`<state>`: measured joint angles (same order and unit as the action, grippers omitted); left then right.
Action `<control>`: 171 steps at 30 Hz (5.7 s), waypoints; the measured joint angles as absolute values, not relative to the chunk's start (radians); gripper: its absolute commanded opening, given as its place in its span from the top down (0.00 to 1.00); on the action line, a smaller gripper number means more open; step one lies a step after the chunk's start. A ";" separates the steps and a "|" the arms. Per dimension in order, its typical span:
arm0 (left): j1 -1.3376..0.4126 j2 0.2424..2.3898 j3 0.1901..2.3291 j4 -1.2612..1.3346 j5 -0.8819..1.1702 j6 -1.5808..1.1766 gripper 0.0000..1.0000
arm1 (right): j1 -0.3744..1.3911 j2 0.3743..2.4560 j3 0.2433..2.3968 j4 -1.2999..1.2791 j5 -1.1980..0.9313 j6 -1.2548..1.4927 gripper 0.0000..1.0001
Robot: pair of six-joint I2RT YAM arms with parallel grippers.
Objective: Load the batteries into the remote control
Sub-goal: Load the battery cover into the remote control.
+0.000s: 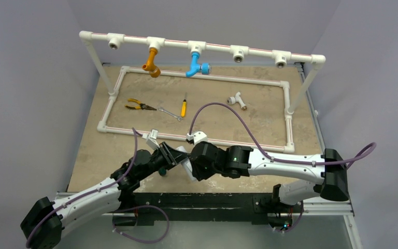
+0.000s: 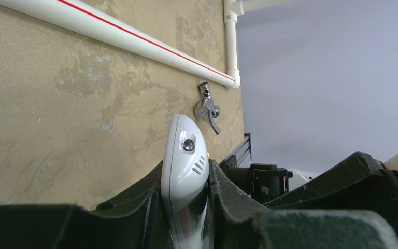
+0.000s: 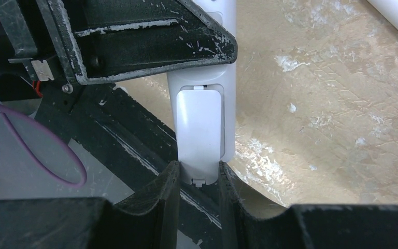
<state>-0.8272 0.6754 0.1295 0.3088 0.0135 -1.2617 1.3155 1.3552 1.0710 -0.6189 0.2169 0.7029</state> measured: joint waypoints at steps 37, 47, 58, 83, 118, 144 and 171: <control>-0.827 0.660 0.130 0.287 0.010 -1.261 1.00 | 1.317 1.419 1.098 -0.640 0.226 0.702 0.79; -0.827 0.659 0.130 0.287 0.002 -1.262 1.00 | 1.317 1.420 1.102 -0.635 0.226 0.702 0.78; -0.827 0.652 0.130 0.281 -0.006 -1.261 1.00 | 1.317 1.452 1.114 -0.634 0.229 0.703 0.74; -0.827 0.640 0.117 0.336 -0.001 -1.192 1.00 | 1.317 1.453 1.118 -0.625 0.238 0.702 0.71; -0.827 0.617 0.099 0.434 0.041 -1.151 1.00 | 1.322 1.405 1.135 -0.611 0.331 0.703 0.38; -0.827 0.597 0.050 0.570 -0.015 -1.378 1.00 | 1.252 0.712 0.417 0.086 0.316 1.098 0.06; -0.827 0.607 0.050 0.597 -0.009 -1.396 1.00 | 1.176 0.891 0.403 0.255 0.101 1.140 0.58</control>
